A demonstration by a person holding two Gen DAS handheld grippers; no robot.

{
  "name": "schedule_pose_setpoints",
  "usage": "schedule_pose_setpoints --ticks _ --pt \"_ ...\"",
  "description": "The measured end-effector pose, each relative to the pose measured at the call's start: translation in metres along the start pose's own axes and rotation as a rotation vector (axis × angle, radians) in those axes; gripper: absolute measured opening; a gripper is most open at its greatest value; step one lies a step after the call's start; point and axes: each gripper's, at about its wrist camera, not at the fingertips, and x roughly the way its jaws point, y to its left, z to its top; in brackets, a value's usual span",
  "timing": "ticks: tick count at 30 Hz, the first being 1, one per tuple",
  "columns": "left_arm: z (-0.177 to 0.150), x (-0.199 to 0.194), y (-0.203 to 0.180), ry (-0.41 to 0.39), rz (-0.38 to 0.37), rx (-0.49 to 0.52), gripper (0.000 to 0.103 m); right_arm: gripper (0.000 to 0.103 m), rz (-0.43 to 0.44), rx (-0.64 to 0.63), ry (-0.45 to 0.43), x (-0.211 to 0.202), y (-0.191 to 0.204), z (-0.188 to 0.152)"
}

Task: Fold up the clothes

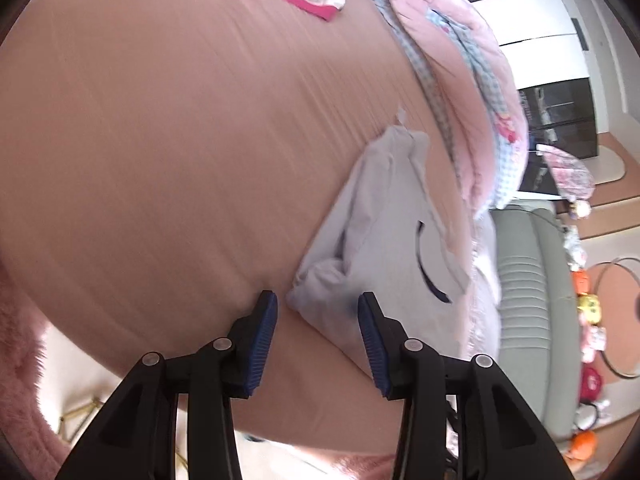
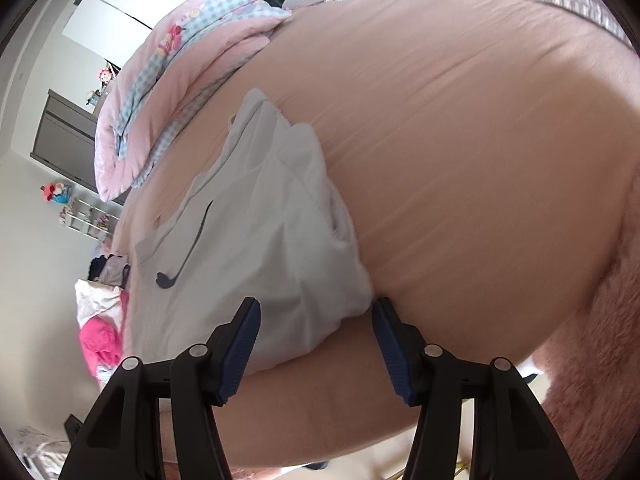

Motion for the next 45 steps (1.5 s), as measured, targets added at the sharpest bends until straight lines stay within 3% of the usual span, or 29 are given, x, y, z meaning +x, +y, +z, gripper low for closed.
schedule_pose_setpoints --ticks 2,5,7,10,11,12,13,14,17,20,24,26,27,30,32,35,38,39,44,45 --pt "-0.009 0.001 0.001 0.024 -0.050 -0.007 0.039 0.049 0.002 -0.002 -0.009 0.000 -0.001 0.000" --pt "-0.016 0.014 -0.005 0.043 -0.063 0.001 0.040 0.052 0.041 0.014 -0.018 0.002 0.000 0.001" --pt "-0.011 0.021 -0.011 0.022 -0.084 0.007 0.046 0.059 0.071 0.036 -0.028 0.005 -0.003 0.002" --pt "-0.003 0.028 -0.017 0.005 -0.080 0.052 0.049 0.059 0.093 0.046 -0.030 0.009 -0.004 0.006" --pt "-0.002 0.030 -0.020 0.006 -0.061 0.090 0.045 0.054 0.088 0.033 -0.029 0.010 -0.004 0.006" --pt "0.000 0.031 -0.023 0.007 -0.040 0.125 0.022 0.048 0.066 0.014 -0.032 0.011 -0.004 0.007" --pt "0.000 0.031 -0.021 0.012 -0.005 0.139 0.016 0.030 0.027 -0.010 -0.040 0.010 -0.004 0.007" --pt "0.001 0.029 -0.019 0.022 -0.014 0.129 0.015 0.022 -0.004 -0.036 -0.050 0.009 -0.001 0.007" --pt "0.000 0.019 -0.027 0.029 0.006 0.162 0.009 0.014 -0.065 -0.146 -0.090 0.000 0.016 0.005" --pt "-0.004 0.006 -0.043 0.030 0.053 0.235 0.008 0.014 -0.073 -0.214 -0.117 -0.017 0.031 0.001" --pt "-0.005 0.001 -0.038 0.081 0.089 0.273 0.009 0.014 -0.058 -0.161 -0.064 -0.024 0.029 0.001" --pt "-0.004 0.007 -0.028 0.114 0.118 0.269 0.010 0.016 -0.097 -0.138 0.006 -0.016 0.016 -0.003" --pt "-0.002 0.008 -0.022 0.126 0.098 0.234 0.013 0.019 -0.114 -0.121 0.036 -0.012 0.007 -0.005" --pt "0.006 0.008 -0.009 0.153 0.054 0.155 0.017 0.023 -0.050 0.024 0.050 -0.017 -0.017 0.007" --pt "0.009 0.006 -0.009 0.160 0.055 0.151 0.018 0.035 -0.126 0.023 -0.007 -0.030 -0.019 0.015" --pt "0.006 -0.005 -0.018 0.145 0.120 0.186 0.021 0.039 -0.354 -0.036 -0.193 -0.060 -0.008 0.018" --pt "-0.005 -0.027 -0.041 0.060 0.211 0.297 0.021 0.039 -0.312 -0.093 -0.270 -0.074 0.006 0.024" --pt "-0.012 -0.031 -0.052 0.026 0.248 0.362 0.021 0.039 -0.296 -0.159 -0.257 -0.070 0.018 0.025" --pt "-0.032 -0.006 -0.101 0.061 0.239 0.707 0.021 0.039 -0.202 -0.449 -0.109 -0.023 0.068 0.019" --pt "-0.032 0.002 -0.098 0.093 0.247 0.715 0.021 0.039 -0.187 -0.474 -0.070 -0.013 0.070 0.016"
